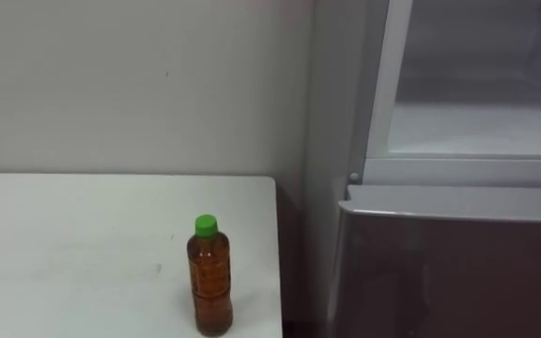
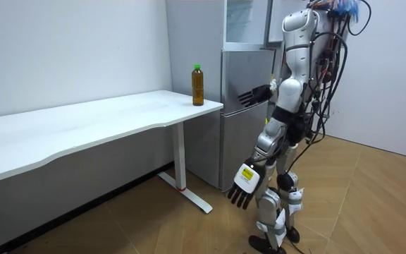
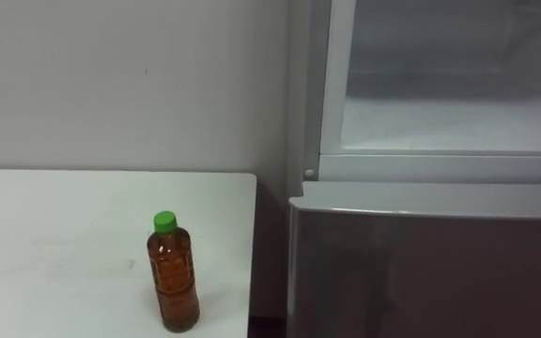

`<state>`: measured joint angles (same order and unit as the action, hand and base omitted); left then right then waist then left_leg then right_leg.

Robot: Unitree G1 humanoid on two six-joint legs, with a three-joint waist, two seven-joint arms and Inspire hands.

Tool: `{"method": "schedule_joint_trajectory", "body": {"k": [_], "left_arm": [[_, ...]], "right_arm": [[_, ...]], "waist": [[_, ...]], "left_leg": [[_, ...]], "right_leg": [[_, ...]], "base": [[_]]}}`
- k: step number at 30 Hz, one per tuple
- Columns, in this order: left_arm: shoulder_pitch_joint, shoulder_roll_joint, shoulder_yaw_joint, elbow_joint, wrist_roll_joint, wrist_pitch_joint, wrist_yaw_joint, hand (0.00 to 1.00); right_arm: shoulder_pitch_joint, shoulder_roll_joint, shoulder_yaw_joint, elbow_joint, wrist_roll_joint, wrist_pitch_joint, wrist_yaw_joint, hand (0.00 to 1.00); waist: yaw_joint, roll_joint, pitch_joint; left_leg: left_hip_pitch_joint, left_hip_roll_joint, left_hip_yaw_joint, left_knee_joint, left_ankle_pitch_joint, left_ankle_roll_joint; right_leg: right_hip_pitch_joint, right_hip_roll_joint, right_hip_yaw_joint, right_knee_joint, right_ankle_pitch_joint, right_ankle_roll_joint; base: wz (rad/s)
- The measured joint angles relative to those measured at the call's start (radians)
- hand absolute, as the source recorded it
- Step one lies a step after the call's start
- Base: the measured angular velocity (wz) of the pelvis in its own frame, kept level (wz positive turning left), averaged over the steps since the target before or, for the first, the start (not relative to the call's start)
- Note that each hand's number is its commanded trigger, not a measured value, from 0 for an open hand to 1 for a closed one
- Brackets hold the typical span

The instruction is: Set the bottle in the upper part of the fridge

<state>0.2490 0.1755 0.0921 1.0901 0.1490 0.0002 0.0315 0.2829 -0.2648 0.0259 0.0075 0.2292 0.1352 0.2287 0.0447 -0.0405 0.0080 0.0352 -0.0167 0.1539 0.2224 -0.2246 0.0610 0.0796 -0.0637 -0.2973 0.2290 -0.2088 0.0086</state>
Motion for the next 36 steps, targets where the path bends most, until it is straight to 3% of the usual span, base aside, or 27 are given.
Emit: {"method": "schedule_joint_trajectory", "body": {"k": [2, 6, 9, 11, 14, 19, 27, 36], "left_arm": [[-0.003, 0.018, -0.003, 0.000, 0.000, 0.001, 0.001, 0.00], [-0.014, 0.032, -0.051, 0.000, 0.000, 0.001, -0.004, 0.00], [-0.021, 0.034, -0.067, -0.001, 0.006, 0.005, -0.023, 0.00], [-0.025, 0.037, -0.067, -0.003, 0.022, 0.013, -0.043, 0.00], [-0.022, 0.037, -0.067, -0.009, 0.021, 0.030, -0.062, 0.00], [-0.017, 0.037, -0.076, -0.010, 0.021, 0.048, -0.066, 0.00], [-0.030, 0.035, -0.103, -0.010, 0.022, 0.084, -0.059, 0.00], [-0.031, 0.035, -0.104, -0.010, 0.022, 0.086, -0.057, 0.00]], "right_arm": [[0.000, -0.035, 0.021, -0.047, -0.002, 0.001, 0.031, 0.00], [-0.050, -0.044, 0.052, -0.095, -0.001, 0.001, 0.095, 0.00], [-0.122, -0.036, 0.082, -0.178, 0.010, -0.008, 0.142, 0.00], [-0.203, -0.018, 0.116, -0.213, 0.032, -0.037, 0.191, 0.00], [-0.251, -0.003, 0.159, -0.220, 0.059, -0.060, 0.244, 0.00], [-0.257, -0.001, 0.228, -0.219, 0.059, -0.045, 0.304, 0.00], [-0.270, 0.032, 0.230, -0.220, 0.128, -0.030, 0.328, 0.00], [-0.305, 0.033, 0.229, -0.220, 0.167, -0.030, 0.322, 0.00]], "waist": [[0.025, -0.014, 0.0007], [0.049, -0.019, 0.0035], [0.068, -0.018, 0.0029], [0.076, -0.021, 0.0002], [0.101, -0.023, -0.0031], [0.105, -0.025, -0.0043], [0.113, -0.026, -0.0059], [0.115, -0.025, -0.0092]], "left_leg": [[0.001, 0.005, 0.003, 0.002, 0.002, -0.004], [-0.003, 0.010, 0.003, 0.016, 0.002, -0.005], [-0.013, 0.013, 0.002, 0.026, 0.002, -0.005], [-0.016, 0.013, -0.007, 0.031, 0.002, -0.006], [-0.017, 0.010, -0.022, 0.033, 0.002, -0.005], [-0.025, 0.003, -0.048, 0.036, 0.002, -0.004], [-0.025, 0.003, -0.061, 0.036, 0.002, -0.004], [-0.021, 0.003, -0.057, 0.037, 0.003, -0.004]], "right_leg": [[0.004, 0.002, 0.005, -0.008, 0.004, -0.005], [0.007, 0.005, 0.004, -0.009, 0.005, -0.009], [0.003, 0.006, 0.002, -0.017, 0.006, -0.010], [0.008, 0.012, 0.000, -0.036, 0.012, -0.009], [0.025, 0.013, -0.012, -0.046, 0.018, -0.006], [0.032, 0.013, -0.037, -0.043, 0.019, -0.003], [0.036, 0.013, -0.029, -0.041, 0.019, -0.003], [0.038, 0.015, -0.027, -0.041, 0.020, -0.004]], "base": [[-0.02], [0.03], [0.03], [0.16], [0.17], [0.16], [0.03], [0.00]]}}
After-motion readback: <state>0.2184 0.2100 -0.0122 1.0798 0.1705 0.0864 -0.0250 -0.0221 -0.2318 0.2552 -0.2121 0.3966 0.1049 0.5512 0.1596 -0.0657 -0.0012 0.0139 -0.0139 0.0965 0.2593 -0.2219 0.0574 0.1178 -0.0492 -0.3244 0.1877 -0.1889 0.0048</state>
